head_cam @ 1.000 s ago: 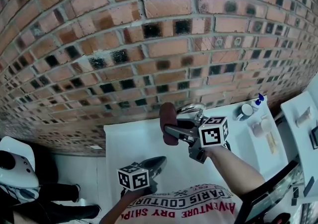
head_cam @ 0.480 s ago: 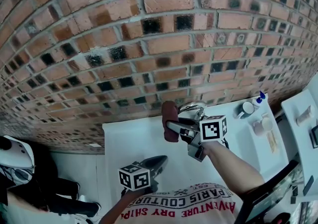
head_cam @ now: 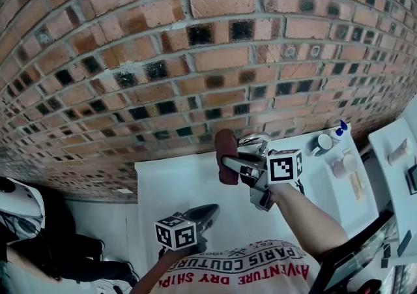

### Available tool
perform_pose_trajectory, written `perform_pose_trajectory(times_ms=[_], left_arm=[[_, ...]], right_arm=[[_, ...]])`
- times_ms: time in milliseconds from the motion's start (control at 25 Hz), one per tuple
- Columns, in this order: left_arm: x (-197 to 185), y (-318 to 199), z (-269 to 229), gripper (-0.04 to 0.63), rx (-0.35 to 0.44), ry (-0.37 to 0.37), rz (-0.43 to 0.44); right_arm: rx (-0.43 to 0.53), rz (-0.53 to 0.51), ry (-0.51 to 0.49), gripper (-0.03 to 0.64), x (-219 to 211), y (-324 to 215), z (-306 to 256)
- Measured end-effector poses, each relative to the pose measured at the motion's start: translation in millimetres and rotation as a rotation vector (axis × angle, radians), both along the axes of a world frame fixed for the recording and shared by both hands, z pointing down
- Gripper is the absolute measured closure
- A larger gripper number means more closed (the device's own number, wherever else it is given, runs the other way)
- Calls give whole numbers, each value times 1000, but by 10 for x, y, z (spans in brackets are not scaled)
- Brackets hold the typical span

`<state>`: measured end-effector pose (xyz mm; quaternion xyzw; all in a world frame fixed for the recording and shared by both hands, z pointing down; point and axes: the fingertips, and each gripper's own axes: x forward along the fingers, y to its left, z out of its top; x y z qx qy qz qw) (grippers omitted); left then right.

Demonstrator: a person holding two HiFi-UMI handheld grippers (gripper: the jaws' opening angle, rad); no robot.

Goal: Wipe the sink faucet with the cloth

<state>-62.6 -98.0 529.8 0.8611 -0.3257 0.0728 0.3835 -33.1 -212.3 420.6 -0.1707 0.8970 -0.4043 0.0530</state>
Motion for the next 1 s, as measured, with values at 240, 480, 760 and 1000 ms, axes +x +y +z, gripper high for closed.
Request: perform_pose_trajectory(times_ms=[240, 480, 760, 1000], left_arm=[[26, 7, -22, 591, 8, 0, 4], [39, 25, -39, 591, 12, 0, 6], [67, 44, -60, 591, 16, 4, 9], [85, 32, -52, 591, 20, 1, 12]], right_arm=[[9, 20, 12, 525, 145, -22, -134], [22, 60, 2, 525, 335, -49, -276], [25, 171, 8, 525, 782, -150, -360], [25, 232, -8, 525, 1075, -235, -292]])
